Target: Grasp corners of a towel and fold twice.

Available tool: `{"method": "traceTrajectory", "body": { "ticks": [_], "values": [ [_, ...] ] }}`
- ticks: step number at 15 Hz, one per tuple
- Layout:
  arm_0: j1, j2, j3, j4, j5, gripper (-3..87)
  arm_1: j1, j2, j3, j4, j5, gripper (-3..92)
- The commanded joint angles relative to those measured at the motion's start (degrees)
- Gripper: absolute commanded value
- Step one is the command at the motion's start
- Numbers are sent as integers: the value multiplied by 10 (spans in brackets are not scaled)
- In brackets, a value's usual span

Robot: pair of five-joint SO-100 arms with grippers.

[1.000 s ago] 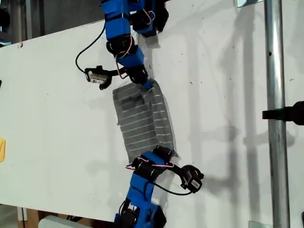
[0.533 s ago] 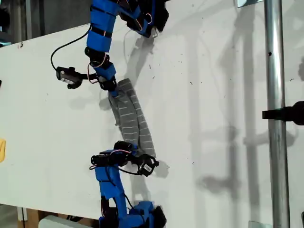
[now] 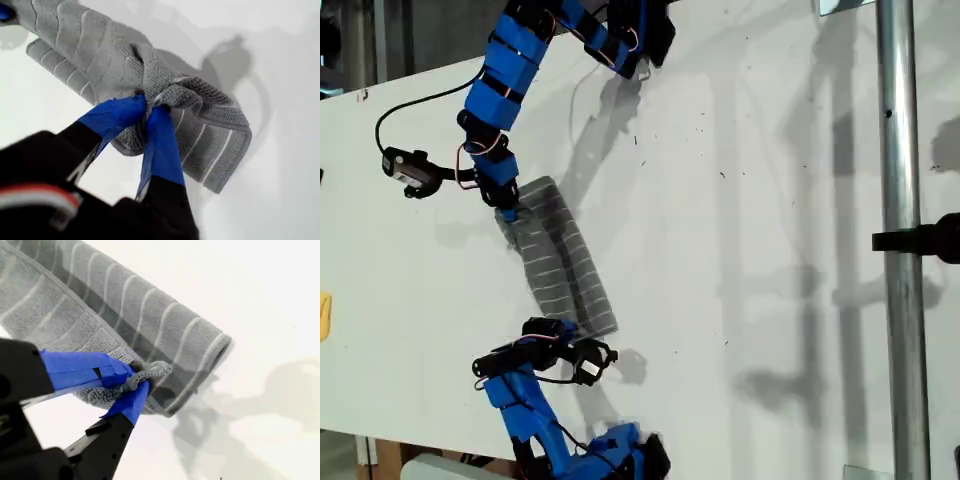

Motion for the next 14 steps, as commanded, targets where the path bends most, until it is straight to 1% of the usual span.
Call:
{"method": "traceTrajectory", "body": {
  "ticks": [1, 3, 6, 8, 9, 10, 11, 12, 13, 14],
  "values": [
    [31, 9, 48, -41, -25, -16, 15, -20, -4, 44, 28, -3],
    [46, -44, 50, -74, -43, -16, 42, -101, -4, 54, 30, -3],
    [59, -123, -2, -83, -62, -16, 69, -222, -57, 48, 17, -3],
    [44, -158, -2, -91, -70, -15, 83, -261, -84, 54, 17, -3],
    [40, -161, -4, -86, -69, 32, 98, -262, -85, 59, 18, 8],
    [39, -149, -4, -74, -70, 112, 111, -255, -87, 73, 17, 59],
    [39, -127, -4, -54, -69, 184, 121, -247, -93, 93, 17, 145],
    [43, -94, -5, -23, -72, 231, 129, -237, -102, 124, 17, 193],
    [53, -52, 3, 1, -75, 240, 134, -219, -100, 144, 17, 222],
    [65, 3, 26, 9, -82, 248, 139, -198, -99, 163, 9, 230]
  ]
}}
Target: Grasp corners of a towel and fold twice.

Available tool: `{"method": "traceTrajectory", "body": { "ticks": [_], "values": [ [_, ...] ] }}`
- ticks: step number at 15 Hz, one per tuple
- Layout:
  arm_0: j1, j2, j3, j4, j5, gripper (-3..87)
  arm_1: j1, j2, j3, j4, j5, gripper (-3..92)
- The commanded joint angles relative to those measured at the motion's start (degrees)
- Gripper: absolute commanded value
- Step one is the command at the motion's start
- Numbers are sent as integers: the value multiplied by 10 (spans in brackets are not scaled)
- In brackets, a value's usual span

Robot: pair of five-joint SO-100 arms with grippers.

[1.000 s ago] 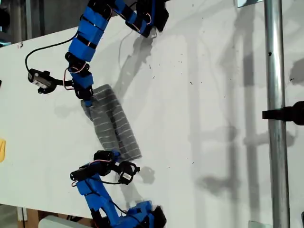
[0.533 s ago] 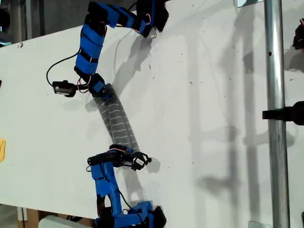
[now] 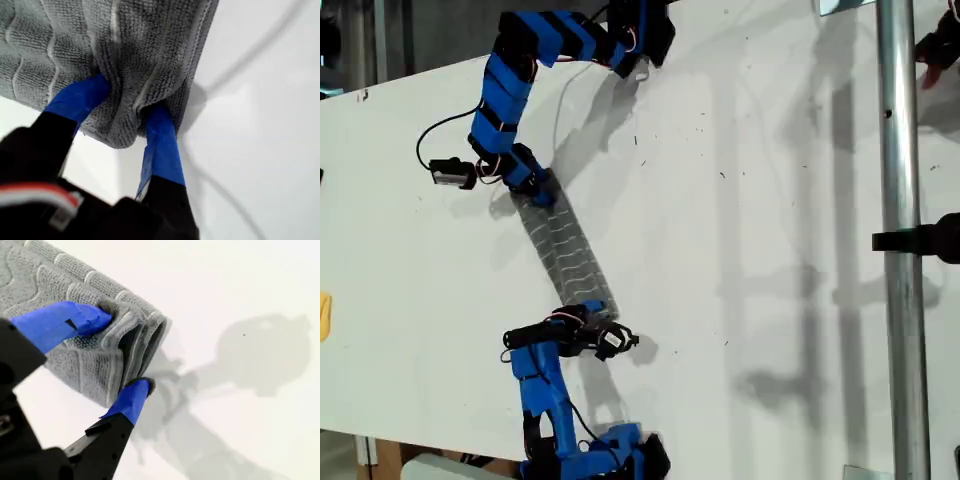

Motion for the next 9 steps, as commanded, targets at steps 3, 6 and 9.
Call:
{"method": "traceTrajectory", "body": {
  "ticks": [3, 6, 9],
  "values": [
    [52, 294, 157, 27, -71, 247, 37, 136, -15, 65, -34, 257],
    [141, 475, 292, 18, -158, 221, 63, 269, 23, 134, -52, 263],
    [256, 631, 431, -11, -265, 210, 163, 475, 192, 156, -39, 312]
  ]
}}
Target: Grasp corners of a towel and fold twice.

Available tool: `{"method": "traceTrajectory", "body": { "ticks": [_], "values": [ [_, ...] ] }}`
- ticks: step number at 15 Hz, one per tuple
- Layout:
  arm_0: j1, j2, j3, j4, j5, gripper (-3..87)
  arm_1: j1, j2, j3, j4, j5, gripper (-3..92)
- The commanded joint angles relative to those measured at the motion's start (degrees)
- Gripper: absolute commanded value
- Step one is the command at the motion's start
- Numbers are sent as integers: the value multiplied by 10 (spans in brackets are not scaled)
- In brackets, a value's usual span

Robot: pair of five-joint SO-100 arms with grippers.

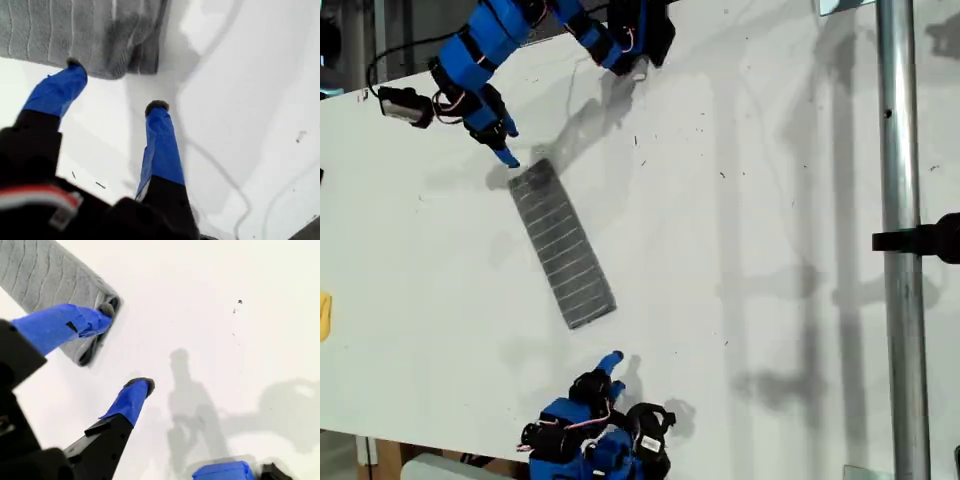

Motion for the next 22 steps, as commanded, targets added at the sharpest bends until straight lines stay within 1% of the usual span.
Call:
{"method": "traceTrajectory", "body": {
  "ticks": [1, 2, 3, 4, 5, 6, 7, 9, 11, 12, 15, 18, 22],
  "values": [
    [101, 147, 104, -47, -67, 209, 83, 189, 116, 3, 2, 323],
    [152, 233, 186, -71, -113, 195, 113, 270, 174, 3, -4, 319],
    [209, 337, 280, -110, -148, 169, 130, 345, 221, -4, -7, 304],
    [252, 468, 376, -162, -139, 94, 106, 403, 248, -18, 1, 290],
    [266, 615, 455, -181, -123, -1, 97, 427, 258, -12, 20, 296],
    [278, 721, 519, -178, -123, -15, 95, 457, 279, -14, 28, 302],
    [287, 716, 530, -173, -126, -15, 91, 476, 287, -16, 33, 309],
    [283, 717, 564, -185, -123, -15, 77, 461, 272, -3, 33, 331],
    [276, 717, 592, -207, -124, -15, 62, 404, 250, -11, 18, 371],
    [272, 717, 599, -214, -122, -15, 53, 371, 244, -38, -4, 377],
    [271, 717, 606, -214, -130, -15, 28, 197, 185, -128, -66, 398],
    [276, 717, 606, -207, -142, -15, 4, 13, 115, -228, -100, 410],
    [283, 717, 608, -205, -157, -15, -9, -214, 9, -284, -139, 420]
  ]
}}
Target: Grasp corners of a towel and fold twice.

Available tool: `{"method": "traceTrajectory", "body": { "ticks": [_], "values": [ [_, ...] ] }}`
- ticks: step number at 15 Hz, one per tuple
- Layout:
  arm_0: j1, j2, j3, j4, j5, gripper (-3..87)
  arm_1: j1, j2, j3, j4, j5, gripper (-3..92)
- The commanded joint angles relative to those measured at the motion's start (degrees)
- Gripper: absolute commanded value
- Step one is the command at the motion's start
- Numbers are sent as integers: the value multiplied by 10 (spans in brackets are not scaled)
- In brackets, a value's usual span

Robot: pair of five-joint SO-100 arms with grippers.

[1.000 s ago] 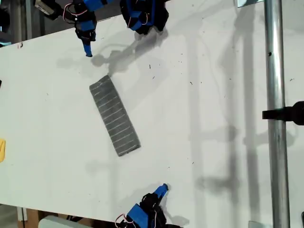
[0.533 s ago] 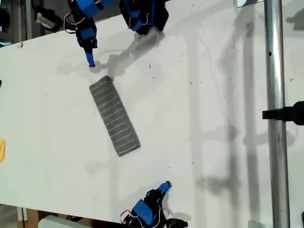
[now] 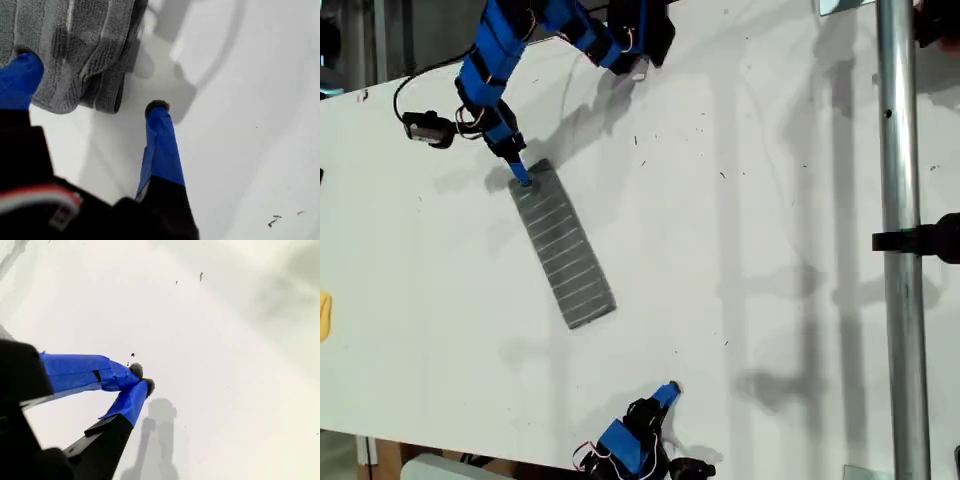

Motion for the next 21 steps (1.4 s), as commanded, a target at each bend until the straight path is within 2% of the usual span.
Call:
{"method": "traceTrajectory", "body": {
  "ticks": [1, 5, 10, 11, 14, 17, 19, 21],
  "values": [
    [10, 6, -2, -2, -9, -15, -6, -91, -101, -8, -23, 431],
    [4, 6, -2, 3, -10, -15, -22, -149, -182, 38, -35, 409],
    [-3, 6, -1, 7, -12, -15, -161, -177, -221, 56, -12, 350],
    [-2, 6, -1, 8, -13, -15, -187, -177, -221, 62, -4, 316],
    [-3, 6, -1, 9, -13, -15, -207, -178, -217, 91, 28, 12],
    [6, 6, -1, 8, -19, -15, -187, -121, -159, 129, 48, -2],
    [9, 6, 0, 8, -21, -15, -176, 15, -56, 140, 86, -2],
    [9, 6, -3, 7, -14, -15, -170, 200, 47, 195, 145, -2]
  ]
}}
